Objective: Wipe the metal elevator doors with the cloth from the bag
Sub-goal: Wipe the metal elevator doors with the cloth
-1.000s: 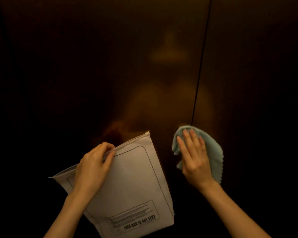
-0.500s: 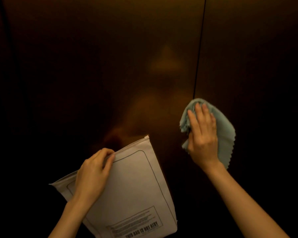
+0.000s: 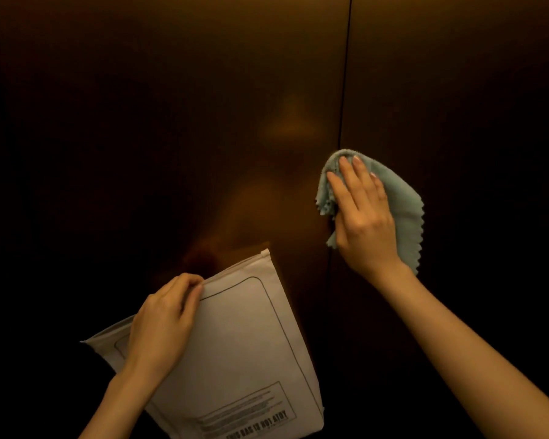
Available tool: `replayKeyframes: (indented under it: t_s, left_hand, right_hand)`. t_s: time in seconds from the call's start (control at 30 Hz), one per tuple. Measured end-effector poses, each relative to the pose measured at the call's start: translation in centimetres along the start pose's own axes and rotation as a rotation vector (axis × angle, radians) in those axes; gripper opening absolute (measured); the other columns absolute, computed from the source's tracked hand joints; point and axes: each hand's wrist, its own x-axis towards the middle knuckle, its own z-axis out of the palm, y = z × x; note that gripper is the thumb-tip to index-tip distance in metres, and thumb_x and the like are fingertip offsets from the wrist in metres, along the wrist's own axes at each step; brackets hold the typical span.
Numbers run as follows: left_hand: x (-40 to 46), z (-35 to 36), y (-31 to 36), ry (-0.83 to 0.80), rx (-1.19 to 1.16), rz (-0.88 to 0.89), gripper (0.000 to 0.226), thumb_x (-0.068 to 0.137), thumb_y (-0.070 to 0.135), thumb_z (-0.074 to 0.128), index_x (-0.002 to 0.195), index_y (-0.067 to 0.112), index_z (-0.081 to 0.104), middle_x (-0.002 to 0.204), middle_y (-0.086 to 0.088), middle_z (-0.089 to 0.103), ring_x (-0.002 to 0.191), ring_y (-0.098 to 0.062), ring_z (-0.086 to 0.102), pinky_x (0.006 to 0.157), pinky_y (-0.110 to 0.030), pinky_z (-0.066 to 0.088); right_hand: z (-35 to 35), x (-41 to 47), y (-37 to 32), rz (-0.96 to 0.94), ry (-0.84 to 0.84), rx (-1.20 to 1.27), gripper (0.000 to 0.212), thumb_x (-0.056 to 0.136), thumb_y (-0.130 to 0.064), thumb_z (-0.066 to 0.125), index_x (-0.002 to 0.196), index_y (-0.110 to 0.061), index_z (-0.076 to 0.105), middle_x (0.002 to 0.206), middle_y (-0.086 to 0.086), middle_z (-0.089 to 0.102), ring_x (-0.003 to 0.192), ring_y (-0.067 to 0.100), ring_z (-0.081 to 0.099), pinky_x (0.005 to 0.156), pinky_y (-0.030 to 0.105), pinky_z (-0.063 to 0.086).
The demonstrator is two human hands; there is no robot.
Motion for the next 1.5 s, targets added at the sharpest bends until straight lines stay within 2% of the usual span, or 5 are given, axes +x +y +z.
replayKeyframes:
  t_s: [0.27, 0.6, 0.9, 1.2, 1.5]
  left_hand:
    - [-0.1, 0.5, -0.7, -0.026, 0.043, -0.040, 0.008, 0.088, 0.020, 0.058, 0.095, 0.024, 0.060, 0.084, 0.009, 0.061, 0.070, -0.009, 0.056, 0.061, -0.030, 0.050]
    - [0.9, 0.2, 0.3, 0.038, -0.043, -0.013, 0.009, 0.089, 0.017, 0.056, 0.095, 0.022, 0.062, 0.082, 0.011, 0.059, 0.072, -0.010, 0.057, 0.062, -0.032, 0.050]
    - [1.7, -0.4, 0.6, 0.029, -0.014, -0.015, 0.009, 0.088, 0.018, 0.058, 0.096, 0.022, 0.063, 0.089, 0.007, 0.064, 0.076, -0.014, 0.060, 0.067, -0.036, 0.052]
    - [5.5, -1.5, 2.3, 0.096, 0.033, 0.173, 0.008, 0.088, 0.013, 0.059, 0.093, 0.017, 0.064, 0.088, 0.002, 0.067, 0.071, -0.014, 0.058, 0.062, -0.028, 0.042]
    - [8.5, -2.3, 3.4, 0.186, 0.034, 0.255, 0.007, 0.088, 0.013, 0.060, 0.093, 0.016, 0.064, 0.086, 0.002, 0.066, 0.067, -0.006, 0.049, 0.059, -0.016, 0.036]
  right_hand:
    - [2.2, -8.8, -0.9, -0.089, -0.066, -0.057, 0.057, 0.081, -0.002, 0.048, 0.137, -0.003, 0.040, 0.145, 0.018, 0.034, 0.140, 0.030, 0.025, 0.114, 0.048, 0.022]
    - [-0.1, 0.8, 0.6, -0.026, 0.020, -0.103, 0.052, 0.083, -0.002, 0.051, 0.135, -0.002, 0.045, 0.145, 0.019, 0.039, 0.138, 0.033, 0.029, 0.115, 0.047, 0.020]
    - [0.8, -2.7, -0.1, -0.106, 0.018, -0.197, 0.047, 0.087, -0.007, 0.046, 0.133, -0.002, 0.047, 0.142, 0.019, 0.041, 0.135, 0.033, 0.034, 0.112, 0.048, 0.026]
    - [-1.9, 9.2, 1.5, -0.029, 0.088, -0.149, 0.050, 0.082, -0.009, 0.042, 0.131, 0.000, 0.049, 0.142, 0.020, 0.043, 0.135, 0.036, 0.035, 0.110, 0.050, 0.027]
    - [-1.4, 6.8, 2.0, -0.105, 0.123, -0.102, 0.044, 0.082, -0.008, 0.042, 0.122, 0.004, 0.056, 0.135, 0.024, 0.049, 0.130, 0.039, 0.041, 0.109, 0.050, 0.028]
